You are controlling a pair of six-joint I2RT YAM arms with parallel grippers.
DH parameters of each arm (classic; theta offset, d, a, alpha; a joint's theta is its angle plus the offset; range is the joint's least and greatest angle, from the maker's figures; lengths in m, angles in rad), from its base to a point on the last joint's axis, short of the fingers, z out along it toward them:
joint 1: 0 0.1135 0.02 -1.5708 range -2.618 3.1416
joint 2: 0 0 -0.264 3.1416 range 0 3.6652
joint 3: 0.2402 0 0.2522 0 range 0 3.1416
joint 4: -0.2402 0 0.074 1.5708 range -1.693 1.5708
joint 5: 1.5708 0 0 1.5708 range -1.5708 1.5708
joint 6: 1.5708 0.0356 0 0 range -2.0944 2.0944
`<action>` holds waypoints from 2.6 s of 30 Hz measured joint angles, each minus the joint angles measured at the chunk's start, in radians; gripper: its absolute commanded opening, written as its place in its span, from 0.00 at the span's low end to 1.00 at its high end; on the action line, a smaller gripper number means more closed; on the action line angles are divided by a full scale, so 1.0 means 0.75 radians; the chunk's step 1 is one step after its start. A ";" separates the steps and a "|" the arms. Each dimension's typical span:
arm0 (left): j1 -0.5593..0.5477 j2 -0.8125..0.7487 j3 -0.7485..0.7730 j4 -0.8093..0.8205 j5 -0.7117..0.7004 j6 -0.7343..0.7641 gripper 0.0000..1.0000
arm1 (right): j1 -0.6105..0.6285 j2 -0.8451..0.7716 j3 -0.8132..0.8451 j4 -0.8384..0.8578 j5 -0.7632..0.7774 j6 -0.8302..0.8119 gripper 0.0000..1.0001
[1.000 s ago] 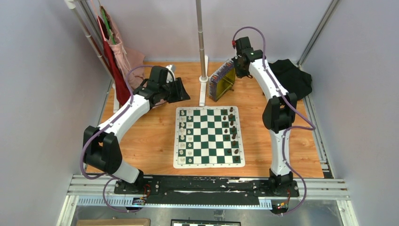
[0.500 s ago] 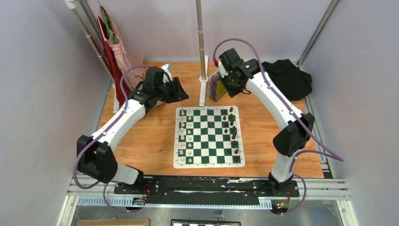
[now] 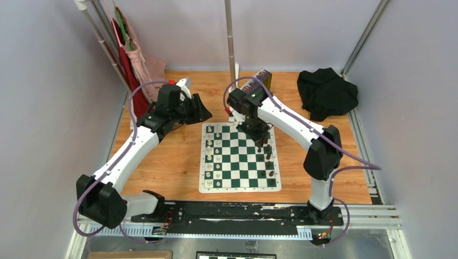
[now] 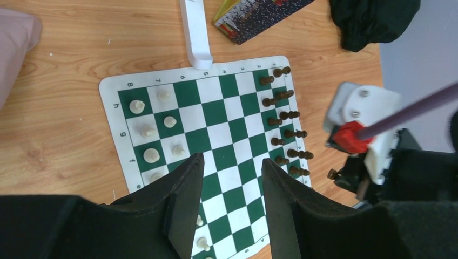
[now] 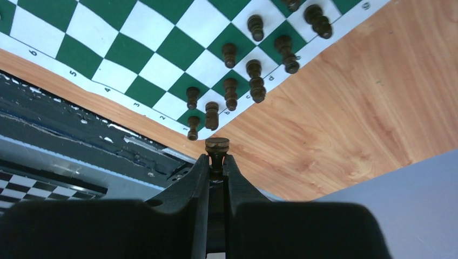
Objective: Set up the chess pieces on the board
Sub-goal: Place the chess piece on the chessboard.
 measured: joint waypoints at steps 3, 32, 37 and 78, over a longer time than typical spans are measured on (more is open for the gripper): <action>0.000 -0.028 -0.010 -0.008 -0.009 0.000 0.49 | 0.014 0.047 -0.016 -0.021 -0.033 0.000 0.00; 0.000 -0.075 -0.016 -0.088 -0.053 0.011 0.49 | 0.056 0.281 -0.285 0.064 -0.228 -0.007 0.00; 0.000 -0.075 -0.014 -0.089 -0.058 0.011 0.49 | 0.055 0.309 -0.296 0.100 -0.224 -0.020 0.00; 0.000 -0.054 -0.014 -0.075 -0.057 0.010 0.49 | -0.012 0.351 -0.301 0.142 -0.132 -0.049 0.17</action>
